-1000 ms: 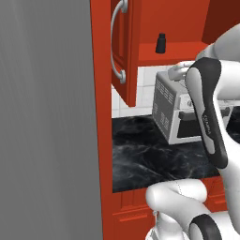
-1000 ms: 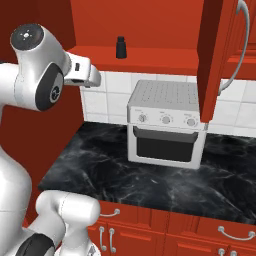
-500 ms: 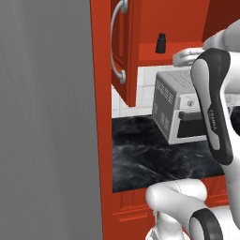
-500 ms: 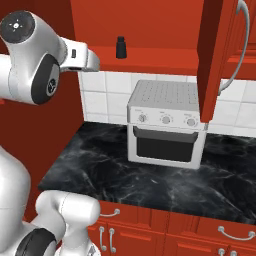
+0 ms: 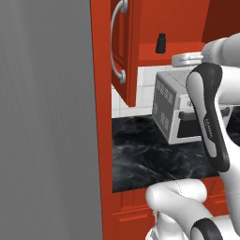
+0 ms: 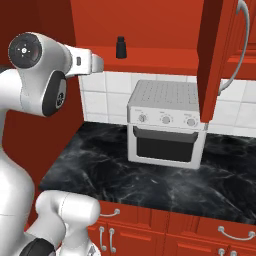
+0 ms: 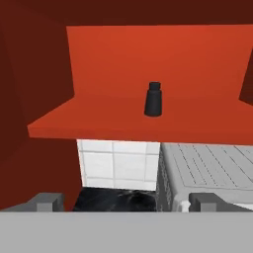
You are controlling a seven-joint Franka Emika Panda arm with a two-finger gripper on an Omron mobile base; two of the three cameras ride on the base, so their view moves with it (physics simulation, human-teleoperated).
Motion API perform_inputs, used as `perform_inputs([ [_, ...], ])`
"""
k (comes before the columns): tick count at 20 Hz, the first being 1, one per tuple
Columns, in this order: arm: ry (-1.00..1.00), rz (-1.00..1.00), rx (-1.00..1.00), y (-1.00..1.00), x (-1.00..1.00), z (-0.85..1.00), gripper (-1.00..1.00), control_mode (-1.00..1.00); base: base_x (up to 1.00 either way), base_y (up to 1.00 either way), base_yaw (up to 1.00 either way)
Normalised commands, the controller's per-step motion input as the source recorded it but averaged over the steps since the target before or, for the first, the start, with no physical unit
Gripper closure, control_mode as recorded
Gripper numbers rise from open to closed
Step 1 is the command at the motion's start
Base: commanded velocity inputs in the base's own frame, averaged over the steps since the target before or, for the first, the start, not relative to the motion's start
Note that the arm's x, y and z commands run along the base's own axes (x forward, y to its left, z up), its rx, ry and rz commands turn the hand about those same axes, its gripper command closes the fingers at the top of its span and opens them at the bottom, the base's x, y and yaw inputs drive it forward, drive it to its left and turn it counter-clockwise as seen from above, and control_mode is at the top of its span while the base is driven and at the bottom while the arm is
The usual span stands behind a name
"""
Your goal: Retrieve the shaker from the cabinet and place it next the steak on a plate on the dining table.
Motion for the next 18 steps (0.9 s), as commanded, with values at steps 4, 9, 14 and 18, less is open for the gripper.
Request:
perform_inputs([
  [4,0.02,0.0,0.02,-0.14,0.25,0.1,-1.0,-1.0,0.0,0.0,0.0],
  [9,0.0,0.0,0.0,-0.12,0.31,0.0,-1.0,-1.0,0.0,0.0,0.0],
  [14,0.0,0.0,0.0,-0.08,0.35,0.0,-1.0,-1.0,0.0,0.0,0.0],
  [18,0.01,0.0,0.0,-0.07,0.39,0.0,-1.0,-1.0,0.0,0.0,0.0],
])
